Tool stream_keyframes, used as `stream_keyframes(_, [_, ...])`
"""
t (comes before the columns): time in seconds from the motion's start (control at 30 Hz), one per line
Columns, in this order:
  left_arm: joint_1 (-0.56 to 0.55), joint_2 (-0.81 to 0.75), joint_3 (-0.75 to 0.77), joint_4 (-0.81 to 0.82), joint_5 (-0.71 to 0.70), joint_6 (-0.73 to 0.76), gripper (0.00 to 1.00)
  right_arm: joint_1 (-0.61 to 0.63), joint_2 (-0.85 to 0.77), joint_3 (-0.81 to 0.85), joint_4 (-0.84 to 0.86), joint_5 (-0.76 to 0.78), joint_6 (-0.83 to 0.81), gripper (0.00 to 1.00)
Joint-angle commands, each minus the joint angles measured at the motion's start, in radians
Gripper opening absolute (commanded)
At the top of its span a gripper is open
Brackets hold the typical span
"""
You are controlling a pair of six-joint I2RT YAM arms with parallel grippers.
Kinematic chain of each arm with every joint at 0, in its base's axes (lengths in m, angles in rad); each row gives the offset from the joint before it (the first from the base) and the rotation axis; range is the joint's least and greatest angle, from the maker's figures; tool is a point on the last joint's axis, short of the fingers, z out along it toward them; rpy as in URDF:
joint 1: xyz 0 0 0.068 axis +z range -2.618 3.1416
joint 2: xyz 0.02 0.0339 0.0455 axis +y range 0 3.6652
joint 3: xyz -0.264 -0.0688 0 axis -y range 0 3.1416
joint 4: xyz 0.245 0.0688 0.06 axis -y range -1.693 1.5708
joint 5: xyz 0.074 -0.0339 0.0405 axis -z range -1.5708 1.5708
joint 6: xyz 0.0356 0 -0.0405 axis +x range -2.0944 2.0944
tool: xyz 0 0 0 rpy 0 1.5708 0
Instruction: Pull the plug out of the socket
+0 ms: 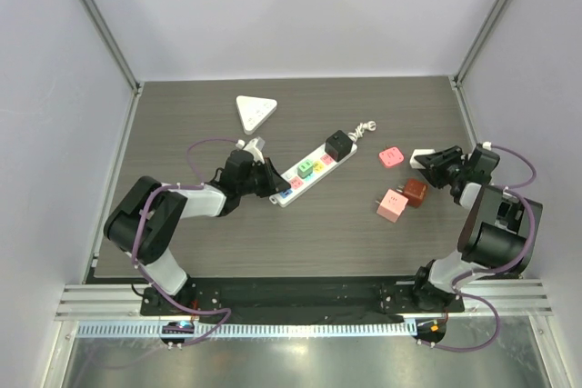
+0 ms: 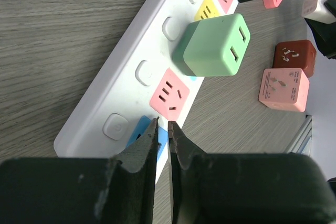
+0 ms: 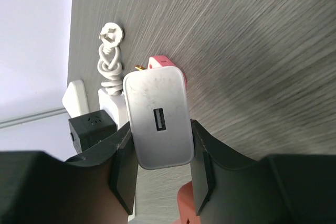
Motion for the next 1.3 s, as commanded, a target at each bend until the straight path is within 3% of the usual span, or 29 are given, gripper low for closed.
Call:
stream_keyframes(0.0, [-0.002,-0.017,-0.008,0.024,0.012,0.02,0.14,-0.01,0.028,0.02,0.119,-0.032,0.012,0.25])
stream_keyframes(0.33, [-0.003,0.001,0.001,0.028,0.035,0.019,0.13,-0.011,0.1,0.001,0.116,-0.006,0.009,0.43])
stream_keyframes(0.43, [-0.003,0.006,0.004,0.031,0.04,0.02,0.13,-0.013,0.088,0.008,0.072,0.035,-0.009,0.62])
stream_keyframes(0.47, [-0.005,0.006,0.006,0.031,0.04,0.02,0.13,-0.011,0.083,0.023,0.015,0.046,-0.04,0.72])
stream_keyframes(0.57, [-0.009,-0.002,0.004,0.034,0.028,0.025,0.13,-0.011,0.036,0.043,-0.091,0.097,-0.096,0.84])
stream_keyframes(0.77, [-0.014,-0.022,-0.011,0.049,0.022,0.026,0.13,0.004,-0.124,0.112,-0.382,0.31,-0.186,0.85])
stream_keyframes(0.97, [-0.028,-0.006,-0.031,0.147,0.058,-0.021,0.13,0.065,-0.303,0.138,-0.545,0.462,-0.256,0.85])
stream_keyframes(1.07, [-0.028,-0.009,-0.028,0.143,0.034,-0.012,0.13,0.197,-0.395,0.143,-0.571,0.593,-0.301,0.85])
stream_keyframes(1.1, [-0.028,-0.009,-0.023,0.114,0.029,0.0,0.13,0.305,-0.417,0.144,-0.571,0.641,-0.311,0.85])
stream_keyframes(1.27, [-0.029,0.014,0.006,0.094,0.032,0.003,0.13,0.623,-0.396,0.201,-0.522,0.668,-0.387,0.86])
